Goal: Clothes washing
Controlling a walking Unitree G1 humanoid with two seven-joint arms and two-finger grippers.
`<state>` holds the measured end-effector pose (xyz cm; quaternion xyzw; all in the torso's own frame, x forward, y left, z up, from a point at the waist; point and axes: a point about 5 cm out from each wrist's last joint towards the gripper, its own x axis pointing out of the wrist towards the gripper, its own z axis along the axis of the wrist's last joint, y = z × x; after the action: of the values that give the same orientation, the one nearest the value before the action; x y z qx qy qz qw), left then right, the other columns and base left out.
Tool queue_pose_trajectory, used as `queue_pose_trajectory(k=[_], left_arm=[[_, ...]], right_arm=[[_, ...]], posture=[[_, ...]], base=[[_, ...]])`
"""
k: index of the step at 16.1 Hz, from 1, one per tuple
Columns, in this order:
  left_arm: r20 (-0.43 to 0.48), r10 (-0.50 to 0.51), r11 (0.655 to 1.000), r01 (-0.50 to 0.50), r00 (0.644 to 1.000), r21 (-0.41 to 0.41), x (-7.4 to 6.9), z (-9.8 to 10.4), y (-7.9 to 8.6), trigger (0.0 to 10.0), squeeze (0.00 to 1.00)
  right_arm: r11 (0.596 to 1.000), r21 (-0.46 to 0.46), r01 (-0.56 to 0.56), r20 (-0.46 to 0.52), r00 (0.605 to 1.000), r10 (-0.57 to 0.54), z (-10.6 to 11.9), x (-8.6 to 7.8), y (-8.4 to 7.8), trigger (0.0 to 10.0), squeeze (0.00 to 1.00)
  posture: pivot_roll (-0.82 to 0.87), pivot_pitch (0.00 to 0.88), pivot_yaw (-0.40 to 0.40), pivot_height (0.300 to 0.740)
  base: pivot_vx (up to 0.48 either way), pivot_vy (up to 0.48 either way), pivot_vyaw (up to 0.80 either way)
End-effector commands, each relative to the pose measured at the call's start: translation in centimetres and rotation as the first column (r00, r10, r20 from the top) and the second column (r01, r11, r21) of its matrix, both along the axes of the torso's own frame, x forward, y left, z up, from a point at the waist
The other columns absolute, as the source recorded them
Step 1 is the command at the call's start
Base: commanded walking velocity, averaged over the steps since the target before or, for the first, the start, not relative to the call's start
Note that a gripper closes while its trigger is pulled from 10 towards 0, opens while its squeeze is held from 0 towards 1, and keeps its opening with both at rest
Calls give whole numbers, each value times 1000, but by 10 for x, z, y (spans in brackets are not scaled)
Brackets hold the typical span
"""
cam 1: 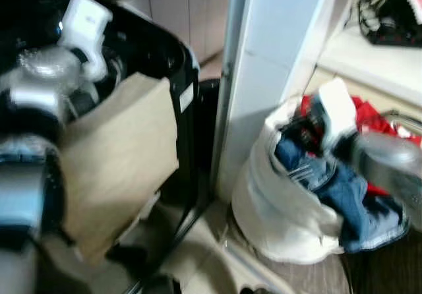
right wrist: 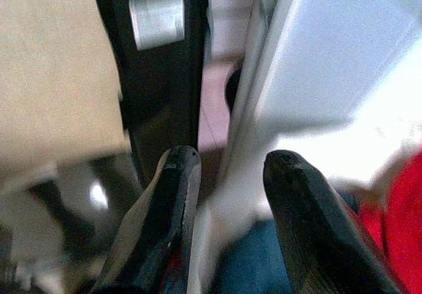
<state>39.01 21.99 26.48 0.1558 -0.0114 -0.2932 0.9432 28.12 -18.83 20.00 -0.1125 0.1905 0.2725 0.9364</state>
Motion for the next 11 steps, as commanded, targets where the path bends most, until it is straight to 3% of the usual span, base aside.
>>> queue_pose_trajectory(k=[1,3,6,7,8,11], left_arm=[[-9,-287,958,287,958,-25,-20,1,-29,10000,0],[-97,-461,887,457,882,-65,-44,-17,-52,10000,0],[-127,-555,832,544,822,-111,-64,-34,-76,10000,0],[-135,-577,817,563,806,-129,-71,-39,-83,10000,0],[-152,-616,787,594,773,-168,-87,-45,-97,10000,0],[-168,-650,759,617,741,-209,-100,-46,-109,10000,0]], right_arm=[[999,-35,-28,-10,1000,27,8,-7,-11,10000,1000],[989,-132,-61,-52,997,54,13,-18,-27,10000,1000],[975,-220,-41,-89,996,22,11,-24,-48,10000,1000],[973,-230,-27,-99,995,5,7,-24,-54,10000,1000],[970,-244,10,-109,993,-38,-4,-21,-66,10000,1000],[975,-205,82,-120,987,-108,-25,-13,-79,10000,1000]], posture=[[-108,65,2,740],[-112,62,6,740],[-117,59,11,740],[-119,58,13,740],[-120,56,13,740],[-116,50,14,740]], base=[[0,0,0],[0,0,0],[0,0,0],[0,0,0],[0,0,0],[0,0,0]])
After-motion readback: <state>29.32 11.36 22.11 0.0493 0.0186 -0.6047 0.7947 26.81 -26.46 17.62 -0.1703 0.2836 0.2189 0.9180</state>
